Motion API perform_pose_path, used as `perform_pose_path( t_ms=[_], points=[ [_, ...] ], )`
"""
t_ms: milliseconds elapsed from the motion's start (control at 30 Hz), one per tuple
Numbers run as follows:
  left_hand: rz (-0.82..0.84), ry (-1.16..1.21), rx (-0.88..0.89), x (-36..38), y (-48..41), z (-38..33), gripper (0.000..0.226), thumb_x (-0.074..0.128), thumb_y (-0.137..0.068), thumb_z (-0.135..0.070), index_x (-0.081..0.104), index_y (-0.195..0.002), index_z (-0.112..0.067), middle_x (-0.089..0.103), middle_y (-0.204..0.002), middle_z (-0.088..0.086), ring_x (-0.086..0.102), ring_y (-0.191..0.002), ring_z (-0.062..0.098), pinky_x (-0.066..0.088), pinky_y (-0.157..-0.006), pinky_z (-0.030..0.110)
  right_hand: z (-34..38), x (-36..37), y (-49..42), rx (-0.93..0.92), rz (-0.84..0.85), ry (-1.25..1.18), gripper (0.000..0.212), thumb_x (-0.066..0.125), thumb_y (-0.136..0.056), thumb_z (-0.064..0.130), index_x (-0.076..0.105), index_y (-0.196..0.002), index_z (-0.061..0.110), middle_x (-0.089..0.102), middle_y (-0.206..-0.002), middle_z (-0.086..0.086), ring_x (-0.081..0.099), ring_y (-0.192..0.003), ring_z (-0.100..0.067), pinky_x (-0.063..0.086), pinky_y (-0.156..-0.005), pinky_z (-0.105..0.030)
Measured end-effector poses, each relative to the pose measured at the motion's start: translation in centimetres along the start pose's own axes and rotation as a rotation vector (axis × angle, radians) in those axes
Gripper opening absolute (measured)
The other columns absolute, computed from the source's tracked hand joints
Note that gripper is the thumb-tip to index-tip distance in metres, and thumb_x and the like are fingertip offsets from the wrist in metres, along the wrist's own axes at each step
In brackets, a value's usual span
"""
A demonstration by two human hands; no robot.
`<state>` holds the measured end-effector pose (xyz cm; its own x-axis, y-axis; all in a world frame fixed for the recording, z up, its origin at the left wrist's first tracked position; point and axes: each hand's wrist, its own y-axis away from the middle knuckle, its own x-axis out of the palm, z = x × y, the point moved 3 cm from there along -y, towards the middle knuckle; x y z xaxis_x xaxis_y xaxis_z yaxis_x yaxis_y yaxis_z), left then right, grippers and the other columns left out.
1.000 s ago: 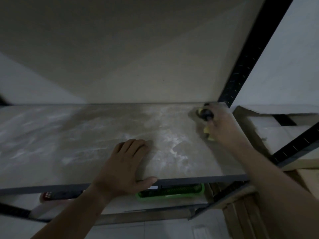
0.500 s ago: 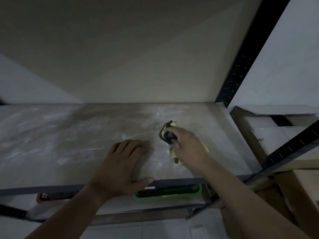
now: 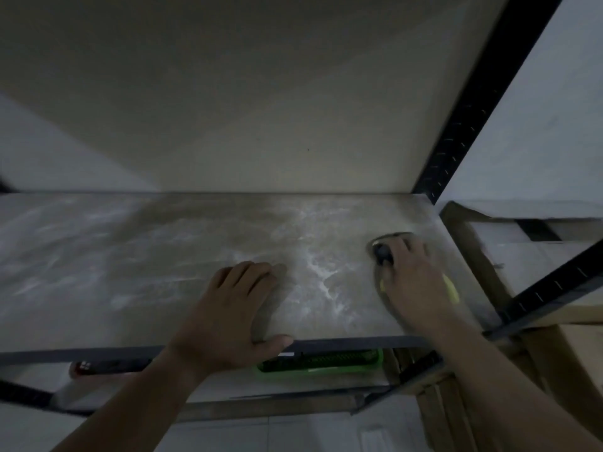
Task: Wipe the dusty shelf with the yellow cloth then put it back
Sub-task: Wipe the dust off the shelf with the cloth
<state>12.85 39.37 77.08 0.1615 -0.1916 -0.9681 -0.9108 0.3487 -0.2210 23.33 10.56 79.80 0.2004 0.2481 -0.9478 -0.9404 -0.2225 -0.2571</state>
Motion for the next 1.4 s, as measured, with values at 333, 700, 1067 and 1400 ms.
perform_pose_path(
  t_ms=[333,700,1067,1400],
  points=[
    [0.008,0.012,-0.007,-0.4,0.1,-0.2,0.088,0.046,-0.09,-0.081,0.047,-0.148,-0.015,0.046,-0.149,0.002,0.043,-0.138,0.026,0.033,-0.116,0.044,-3.3,-3.9,0.9,0.218,0.044,0.084,0.037,0.055,-0.089,0.027,0.046,-0.125,0.023,0.027,-0.141,-0.011,0.035,-0.122,-0.039,0.045,-0.089,-0.048],
    [0.01,0.01,-0.003,-0.5,0.0,-0.3,0.087,0.044,-0.088,-0.083,0.052,-0.142,-0.015,0.048,-0.146,0.002,0.045,-0.135,0.024,0.033,-0.115,0.04,-5.4,-3.3,4.6,0.108,0.37,0.03,0.071,0.056,-0.094,0.024,0.017,-0.153,0.025,0.028,-0.151,-0.006,0.041,-0.129,-0.027,0.041,-0.102,-0.034],
    [0.016,-0.001,-0.001,-1.1,0.1,-0.7,0.083,0.051,-0.088,-0.078,0.056,-0.14,-0.013,0.053,-0.144,0.006,0.049,-0.133,0.027,0.04,-0.111,0.044,9.5,-0.1,4.2,-0.119,0.235,-0.23,0.054,0.059,-0.09,0.037,0.038,-0.139,0.029,0.033,-0.126,0.004,0.053,-0.104,-0.017,0.045,-0.082,-0.022],
    [-0.006,0.002,-0.007,-1.1,0.0,-0.6,0.084,0.041,-0.089,-0.082,0.055,-0.139,-0.016,0.051,-0.143,0.002,0.046,-0.133,0.023,0.037,-0.111,0.04,-4.3,-1.2,-0.5,0.265,0.092,-0.1,0.049,0.052,-0.089,0.039,0.043,-0.134,0.024,0.045,-0.134,-0.008,0.047,-0.121,-0.036,0.043,-0.1,-0.049]
  ],
)
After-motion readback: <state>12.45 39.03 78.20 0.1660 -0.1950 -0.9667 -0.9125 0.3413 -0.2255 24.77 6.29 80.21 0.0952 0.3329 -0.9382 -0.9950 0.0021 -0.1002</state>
